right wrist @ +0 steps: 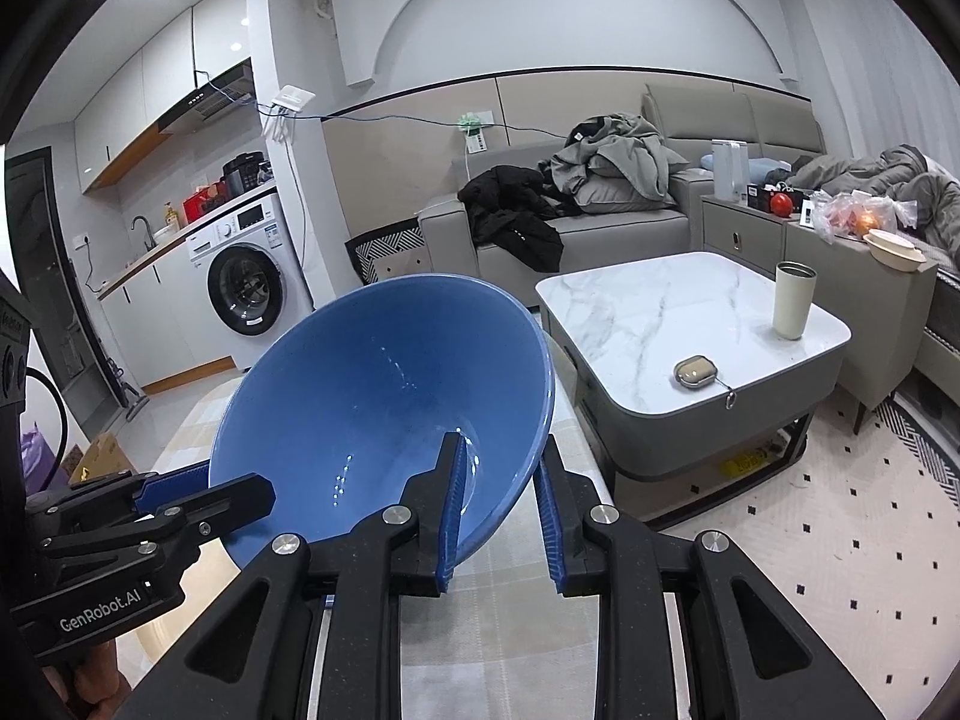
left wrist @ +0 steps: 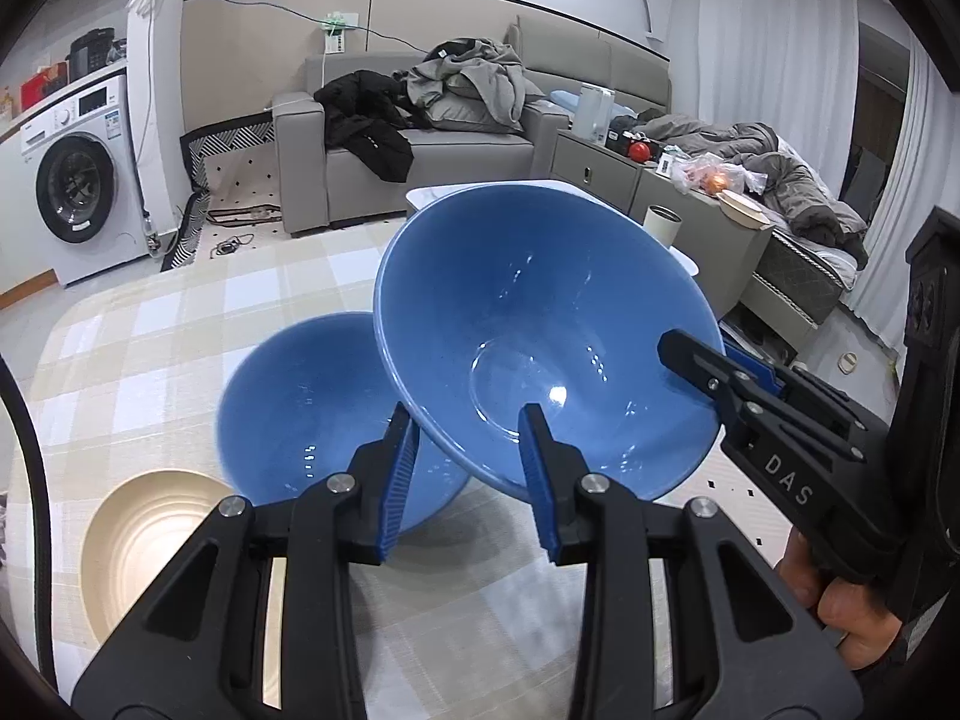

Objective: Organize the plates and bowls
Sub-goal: 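Lift and carry the nested blue bowls over the cream plate stack with both grippers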

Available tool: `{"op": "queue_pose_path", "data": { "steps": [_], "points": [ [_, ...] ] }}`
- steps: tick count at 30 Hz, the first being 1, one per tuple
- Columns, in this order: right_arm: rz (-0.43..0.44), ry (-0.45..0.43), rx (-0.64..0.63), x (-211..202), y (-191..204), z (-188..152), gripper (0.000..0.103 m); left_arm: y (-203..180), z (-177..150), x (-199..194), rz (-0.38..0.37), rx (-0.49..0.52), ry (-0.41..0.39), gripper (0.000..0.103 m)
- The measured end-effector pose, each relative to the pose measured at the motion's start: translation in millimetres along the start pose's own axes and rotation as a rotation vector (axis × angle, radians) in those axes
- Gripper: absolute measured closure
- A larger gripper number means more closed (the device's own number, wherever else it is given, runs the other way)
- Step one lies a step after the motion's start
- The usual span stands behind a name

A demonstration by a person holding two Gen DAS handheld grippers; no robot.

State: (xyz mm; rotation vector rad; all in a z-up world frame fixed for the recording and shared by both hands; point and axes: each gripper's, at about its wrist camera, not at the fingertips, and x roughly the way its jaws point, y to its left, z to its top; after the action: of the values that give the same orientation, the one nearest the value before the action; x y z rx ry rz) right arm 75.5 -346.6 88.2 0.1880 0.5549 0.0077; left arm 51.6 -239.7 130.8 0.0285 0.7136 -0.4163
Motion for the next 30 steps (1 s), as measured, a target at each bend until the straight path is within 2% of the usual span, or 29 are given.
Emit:
{"op": "queue_pose_path", "data": {
  "steps": [17,30],
  "points": [
    [0.053,-0.030,-0.010,12.0,38.6,-4.7,0.079,37.0,2.0,-23.2,0.059,-0.015,-0.014,0.072],
    [0.101,-0.011,-0.013,29.3,59.9,-11.4,0.078,56.2,2.1,-20.9,0.102,-0.044,-0.015,0.072]
  ]
}}
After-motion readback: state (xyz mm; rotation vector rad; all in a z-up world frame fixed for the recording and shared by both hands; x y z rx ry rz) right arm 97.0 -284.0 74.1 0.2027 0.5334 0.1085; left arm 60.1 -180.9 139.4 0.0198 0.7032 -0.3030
